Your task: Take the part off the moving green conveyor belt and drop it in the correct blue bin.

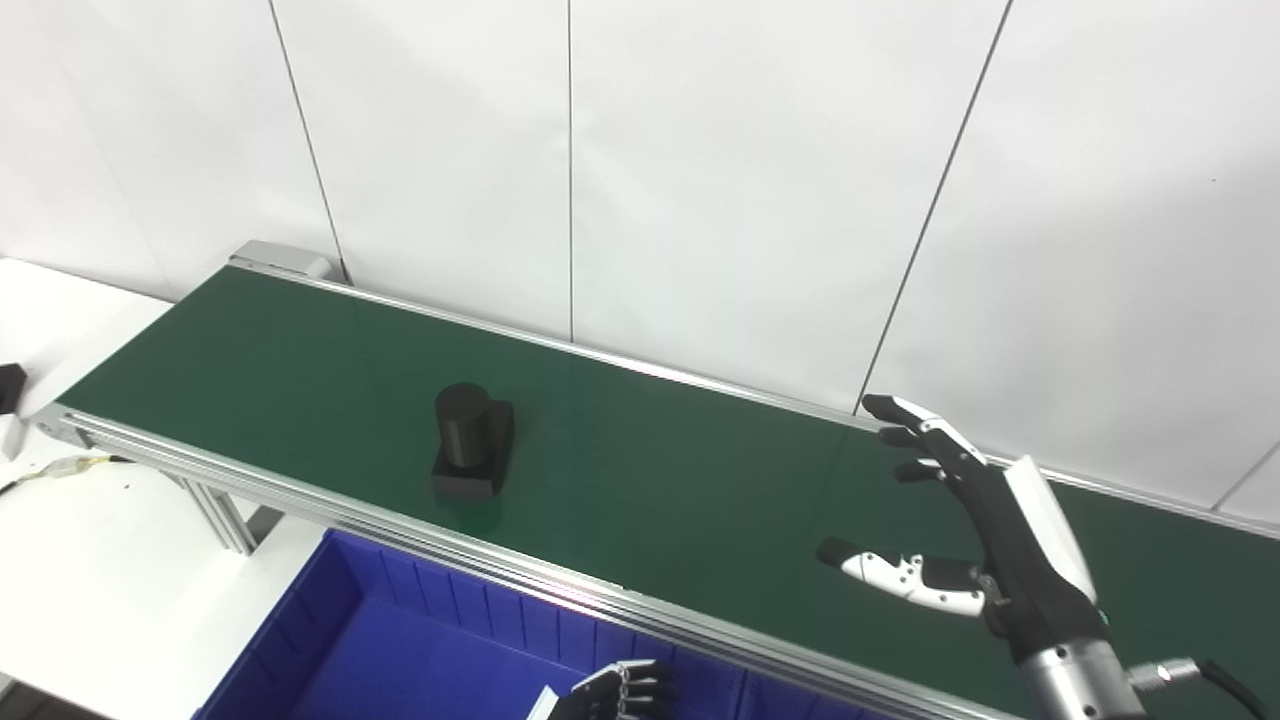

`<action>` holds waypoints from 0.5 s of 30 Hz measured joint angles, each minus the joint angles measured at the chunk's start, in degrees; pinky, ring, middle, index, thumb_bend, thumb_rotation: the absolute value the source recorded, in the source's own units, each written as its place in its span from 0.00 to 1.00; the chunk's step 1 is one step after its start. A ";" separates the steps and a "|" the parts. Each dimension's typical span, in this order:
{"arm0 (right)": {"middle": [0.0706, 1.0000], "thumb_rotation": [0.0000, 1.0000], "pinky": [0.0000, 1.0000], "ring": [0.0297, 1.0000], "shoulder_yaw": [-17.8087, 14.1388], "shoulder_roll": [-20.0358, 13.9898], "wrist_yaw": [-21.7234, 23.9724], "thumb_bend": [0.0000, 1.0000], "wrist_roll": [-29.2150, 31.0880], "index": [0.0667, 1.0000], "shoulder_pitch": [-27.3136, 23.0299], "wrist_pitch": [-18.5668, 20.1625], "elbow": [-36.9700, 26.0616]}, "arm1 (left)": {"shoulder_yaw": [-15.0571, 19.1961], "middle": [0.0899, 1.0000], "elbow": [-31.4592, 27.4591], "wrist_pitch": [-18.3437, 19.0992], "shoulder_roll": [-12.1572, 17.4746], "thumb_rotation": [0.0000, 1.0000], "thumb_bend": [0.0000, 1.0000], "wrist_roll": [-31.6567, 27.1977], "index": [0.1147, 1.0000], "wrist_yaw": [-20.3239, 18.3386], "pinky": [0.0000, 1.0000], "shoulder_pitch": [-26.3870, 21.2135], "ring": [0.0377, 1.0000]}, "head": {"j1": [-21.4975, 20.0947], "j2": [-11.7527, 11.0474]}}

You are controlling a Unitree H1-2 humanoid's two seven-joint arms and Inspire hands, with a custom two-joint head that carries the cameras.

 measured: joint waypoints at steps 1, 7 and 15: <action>0.87 0.17 0.76 0.85 0.02 0.07 -0.04 0.62 0.33 0.85 -0.42 -0.03 0.97 | 0.07 0.68 0.03 0.00 -0.04 0.62 0.66 -0.07 0.70 -0.12 0.59 0.01 0.66 | -0.44 0.00; 0.88 0.24 0.78 0.86 0.16 1.12 -1.33 0.63 2.60 0.86 -3.14 -1.18 9.07 | 0.45 0.68 0.34 0.00 -0.62 0.60 0.64 -0.22 0.70 -1.04 0.59 -0.26 0.65 | -2.02 0.17; 0.87 0.26 0.77 0.86 0.31 4.13 -6.48 0.62 4.37 0.85 -5.76 -5.69 17.75 | 1.05 0.68 0.68 0.00 -0.79 0.61 0.64 -0.83 0.71 -1.89 0.59 -0.58 0.66 | -3.86 0.18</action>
